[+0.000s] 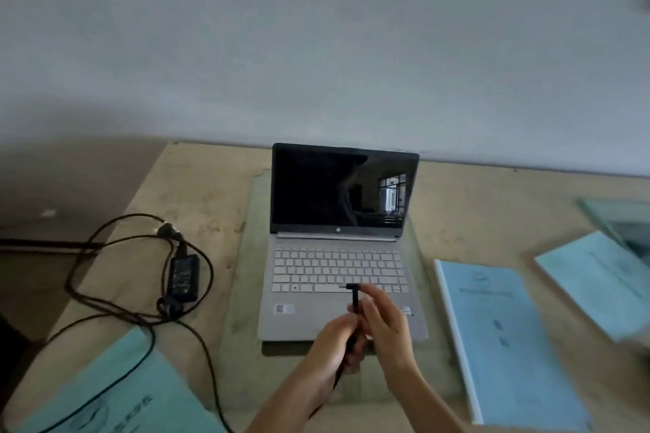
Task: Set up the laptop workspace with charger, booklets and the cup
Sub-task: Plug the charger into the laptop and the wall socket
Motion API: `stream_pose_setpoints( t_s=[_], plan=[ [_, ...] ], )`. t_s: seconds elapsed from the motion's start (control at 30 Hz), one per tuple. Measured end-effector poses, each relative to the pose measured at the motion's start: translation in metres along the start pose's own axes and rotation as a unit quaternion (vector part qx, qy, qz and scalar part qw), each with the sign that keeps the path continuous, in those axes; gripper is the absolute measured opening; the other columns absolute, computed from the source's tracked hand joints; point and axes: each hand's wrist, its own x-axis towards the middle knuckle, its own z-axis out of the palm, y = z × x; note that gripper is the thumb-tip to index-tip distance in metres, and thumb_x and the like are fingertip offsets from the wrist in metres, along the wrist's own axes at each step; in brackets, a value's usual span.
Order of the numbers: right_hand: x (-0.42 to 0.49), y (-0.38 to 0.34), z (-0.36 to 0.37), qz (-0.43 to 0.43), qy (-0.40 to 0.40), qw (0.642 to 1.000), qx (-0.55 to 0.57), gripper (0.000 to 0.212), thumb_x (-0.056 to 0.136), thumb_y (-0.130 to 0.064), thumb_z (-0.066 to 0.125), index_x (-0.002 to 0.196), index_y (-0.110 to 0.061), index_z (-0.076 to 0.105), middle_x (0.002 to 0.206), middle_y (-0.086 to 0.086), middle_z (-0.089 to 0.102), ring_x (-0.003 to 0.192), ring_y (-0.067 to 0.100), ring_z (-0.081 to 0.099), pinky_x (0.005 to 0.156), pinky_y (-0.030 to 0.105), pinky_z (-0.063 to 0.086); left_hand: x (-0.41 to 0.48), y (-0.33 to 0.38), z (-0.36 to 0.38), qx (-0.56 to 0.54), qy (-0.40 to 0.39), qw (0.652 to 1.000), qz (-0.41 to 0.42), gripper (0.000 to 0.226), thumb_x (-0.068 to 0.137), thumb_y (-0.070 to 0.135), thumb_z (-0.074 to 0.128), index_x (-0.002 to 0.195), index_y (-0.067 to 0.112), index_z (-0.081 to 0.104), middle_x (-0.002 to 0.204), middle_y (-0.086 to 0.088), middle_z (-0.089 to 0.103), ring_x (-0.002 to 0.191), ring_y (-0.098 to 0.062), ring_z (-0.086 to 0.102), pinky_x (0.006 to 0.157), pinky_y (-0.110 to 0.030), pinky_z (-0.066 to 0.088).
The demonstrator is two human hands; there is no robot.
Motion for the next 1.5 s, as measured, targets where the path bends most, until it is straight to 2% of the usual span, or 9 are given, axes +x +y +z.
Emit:
stream_pose_setpoints(
  t_s=[0.3,0.5,0.63,0.7,0.8,0.83,0.93,1.13,1.5],
  plan=[
    [0.012,0.02,-0.111,0.097,0.054,0.994,0.014,0.009,0.089,-0.003,0.062,0.089,-0.009,0.068,0.064,0.003,0.071,0.057,0.012,0.062,0.043,0.017,0.042,0.033,-0.04,0.102,0.017,-0.032,0.997,-0.073,0.036,0.095,0.022,0.031,0.067,0.014,0.052,0.046,0.003,0.043,0.034,-0.009,0.033,0.036,-0.019,0.022],
    [0.033,0.042,-0.157,0.178,0.029,0.983,0.02,0.013,0.09,-0.003,0.06,0.098,-0.003,0.07,0.075,0.009,0.071,0.067,0.017,0.065,0.06,0.025,0.056,0.058,-0.061,0.127,-0.111,-0.003,0.987,-0.119,0.028,0.094,0.019,0.045,0.073,0.01,0.061,0.051,-0.001,0.052,0.036,-0.009,0.042,0.037,-0.017,0.028],
    [0.056,0.049,-0.17,0.202,0.024,0.979,-0.002,0.015,0.091,-0.006,0.059,0.088,-0.013,0.072,0.071,0.005,0.07,0.055,0.011,0.059,0.052,0.019,0.05,0.072,-0.071,0.107,0.092,0.058,0.994,-0.002,0.02,0.094,0.003,0.045,0.086,0.013,0.059,0.073,-0.005,0.058,0.058,-0.016,0.051,0.05,-0.021,0.037],
    [0.077,0.049,-0.176,0.204,0.024,0.979,-0.012,0.018,0.093,-0.004,0.057,0.084,-0.013,0.069,0.068,0.004,0.067,0.048,0.009,0.054,0.047,0.019,0.048,0.077,-0.074,0.09,0.26,0.088,0.955,0.115,0.02,0.09,0.005,0.052,0.088,0.024,0.059,0.083,0.002,0.063,0.073,-0.015,0.059,0.063,-0.02,0.046],
    [0.113,0.047,-0.179,0.199,0.03,0.978,-0.054,0.018,0.092,-0.003,0.053,0.081,-0.009,0.065,0.054,-0.004,0.062,0.041,0.008,0.049,0.044,0.021,0.047,0.085,-0.072,0.069,0.523,0.153,0.791,0.279,0.03,0.078,0.021,0.067,0.105,0.033,0.058,0.106,0.014,0.063,0.096,-0.003,0.062,0.083,-0.018,0.049],
    [0.126,0.046,-0.179,0.194,0.032,0.978,-0.074,0.017,0.092,-0.003,0.053,0.082,-0.009,0.065,0.052,-0.005,0.06,0.041,0.009,0.049,0.045,0.023,0.047,0.089,-0.069,0.066,0.58,0.163,0.741,0.298,0.044,0.072,0.028,0.073,0.113,0.032,0.057,0.115,0.012,0.063,0.104,-0.006,0.061,0.088,-0.025,0.049],
    [0.161,0.043,-0.176,0.166,0.03,0.974,-0.149,0.013,0.091,-0.007,0.054,0.087,-0.011,0.066,0.06,-0.003,0.06,0.047,0.012,0.056,0.055,0.033,0.057,0.103,-0.064,0.065,0.668,0.135,0.684,0.26,0.079,0.062,0.047,0.077,0.131,0.028,0.045,0.139,0.0,0.052,0.125,-0.021,0.052,0.098,-0.048,0.044],
    [0.212,0.045,-0.16,0.101,-0.003,0.96,-0.261,0.012,0.088,-0.013,0.057,0.091,-0.013,0.069,0.071,0.002,0.066,0.067,0.025,0.066,0.069,0.035,0.058,0.113,-0.071,0.06,0.736,0.154,0.629,0.197,0.078,0.078,0.066,0.043,0.143,0.021,0.039,0.152,-0.005,0.033,0.141,-0.024,0.028,0.11,-0.048,0.013],
    [0.253,0.048,-0.147,0.083,-0.018,0.95,-0.302,0.008,0.086,-0.018,0.062,0.087,-0.016,0.07,0.071,0.004,0.068,0.07,0.026,0.068,0.068,0.029,0.055,0.122,-0.083,0.053,0.733,0.157,0.636,0.182,0.077,0.082,0.064,0.043,0.147,0.025,0.029,0.157,-0.002,0.025,0.144,-0.021,0.019,0.11,-0.052,0.019]
  ],
)
